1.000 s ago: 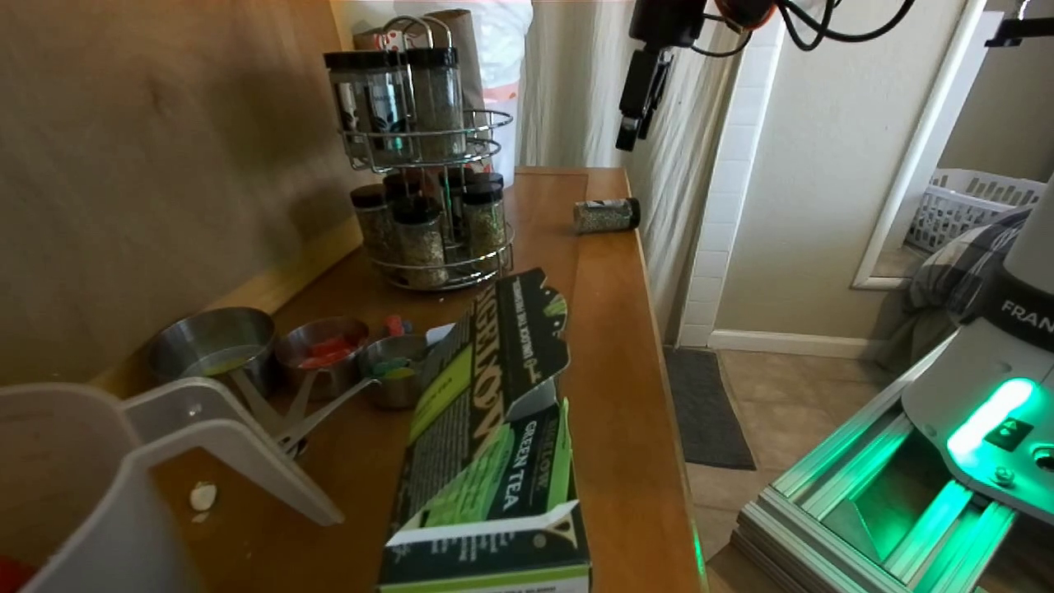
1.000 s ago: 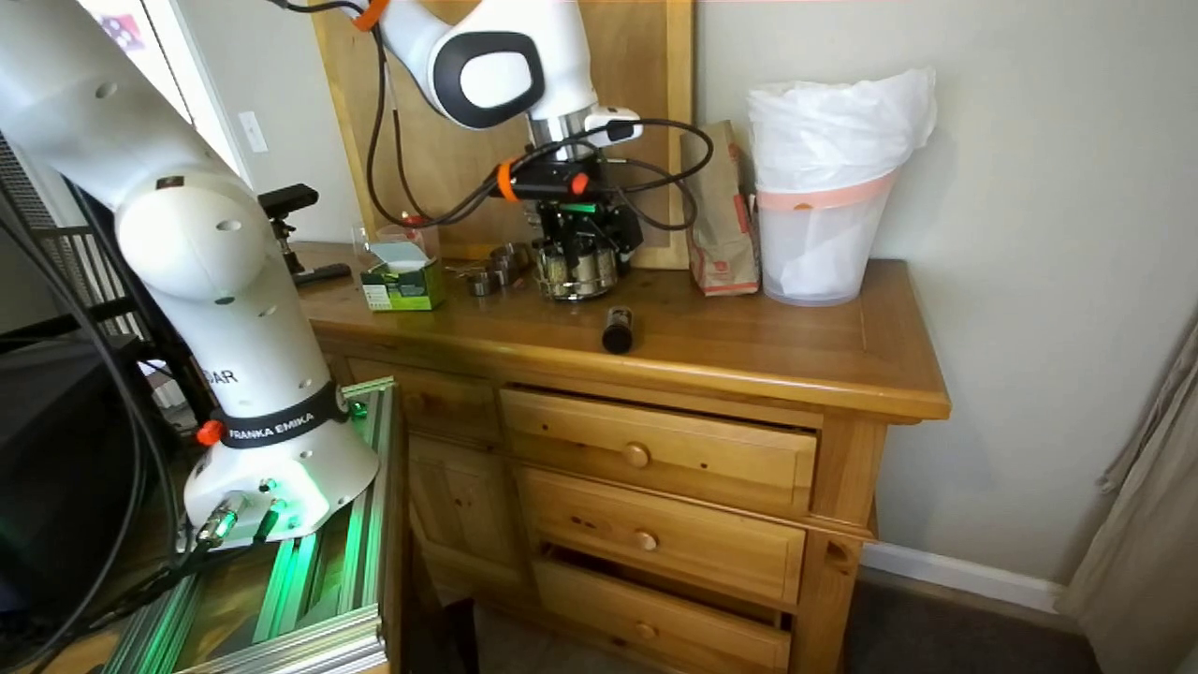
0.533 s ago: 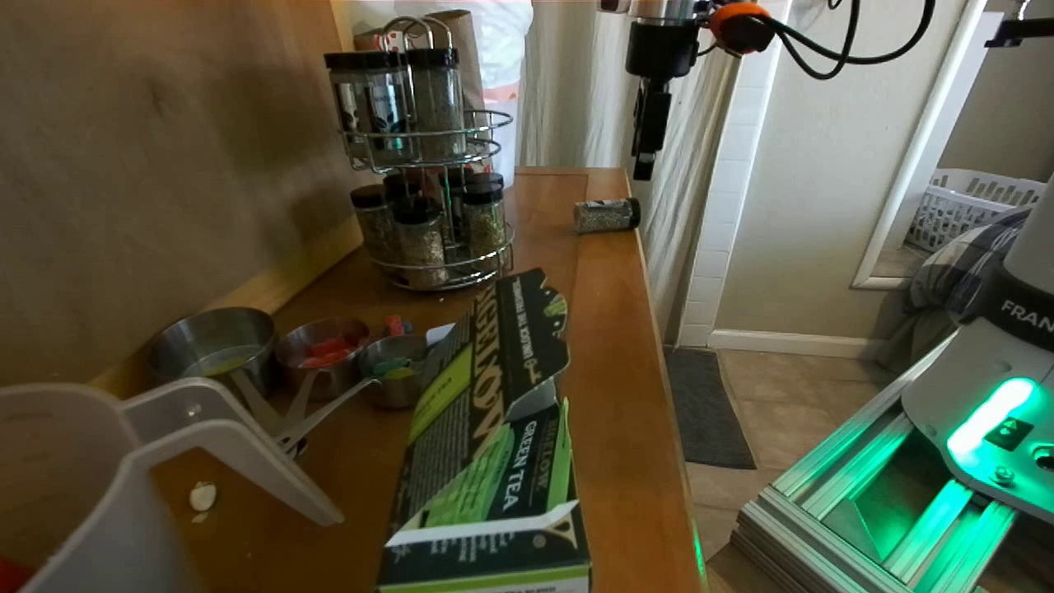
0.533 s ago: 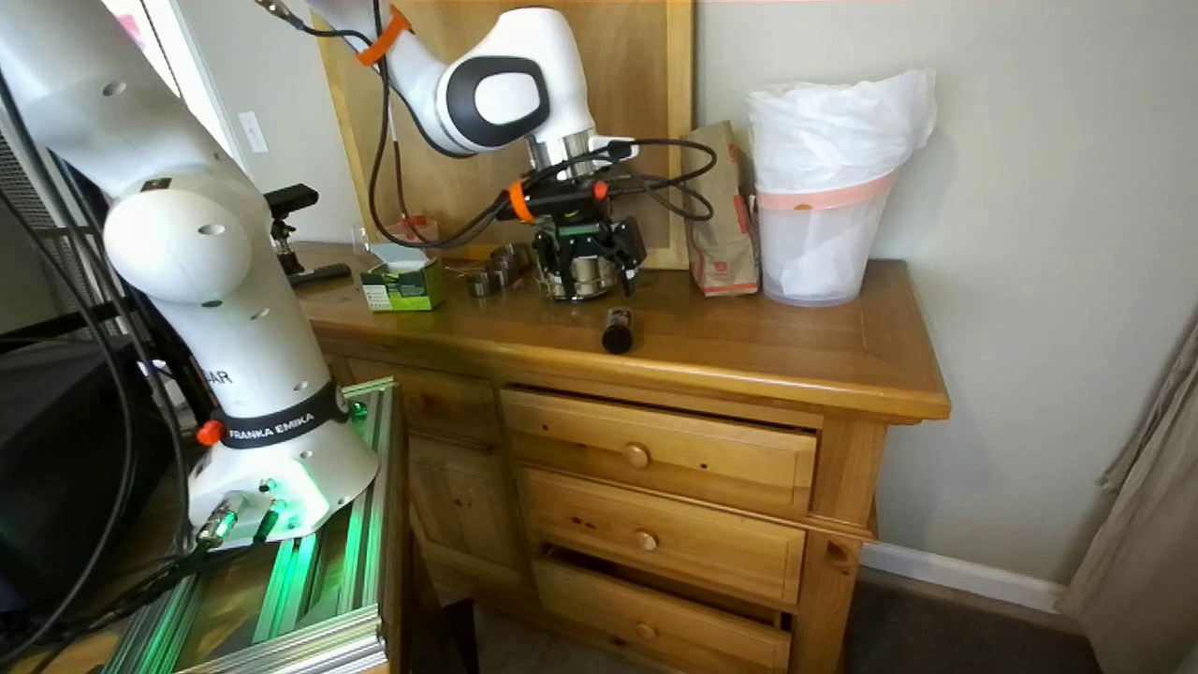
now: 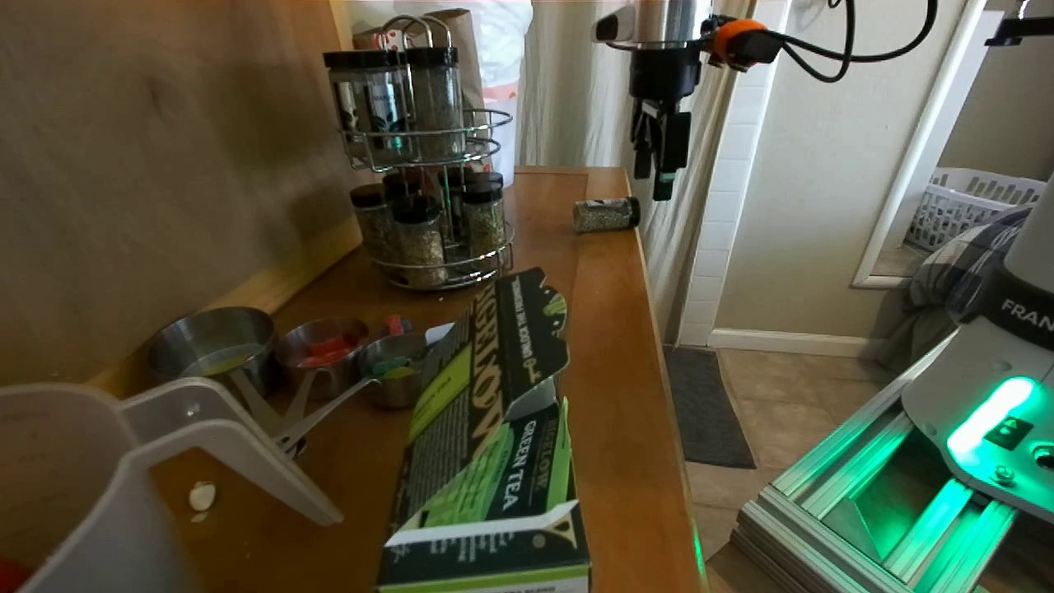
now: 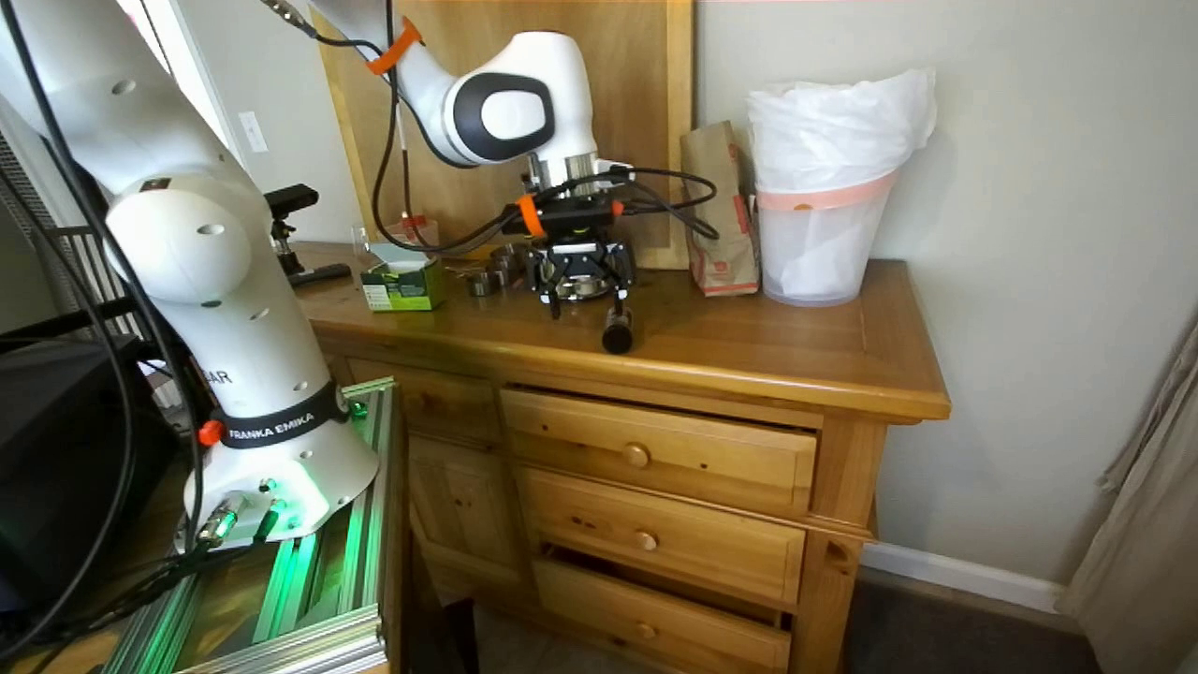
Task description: Put the bottle on the top rack
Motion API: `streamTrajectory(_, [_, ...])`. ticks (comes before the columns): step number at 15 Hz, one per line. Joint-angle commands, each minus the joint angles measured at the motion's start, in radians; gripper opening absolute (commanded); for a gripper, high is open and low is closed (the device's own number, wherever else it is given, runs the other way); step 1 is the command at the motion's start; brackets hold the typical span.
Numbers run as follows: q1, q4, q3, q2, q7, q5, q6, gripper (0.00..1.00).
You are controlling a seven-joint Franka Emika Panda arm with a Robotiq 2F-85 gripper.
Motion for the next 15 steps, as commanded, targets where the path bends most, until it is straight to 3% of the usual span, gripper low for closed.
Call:
streamTrajectory(1, [-0.02, 0.003, 0.024, 0.01, -0.018, 0.023, -0.004, 1.0])
streamTrajectory(8, [-0.037, 0.009, 0.018, 0.093, -0.042, 0.037, 0.151, 1.0])
streamTrajectory(11, [-0.012, -0.001, -0.029, 0.072, -0.235, 0.198, 0.143, 1.0])
streamTrajectory(13, [0.032, -0.001, -0.103, 0.051, -0.386, 0.309, 0.124, 1.0])
streamTrajectory(15, [-0.015, -0.004, -0.107, 0.038, -0.501, 0.395, 0.112, 1.0])
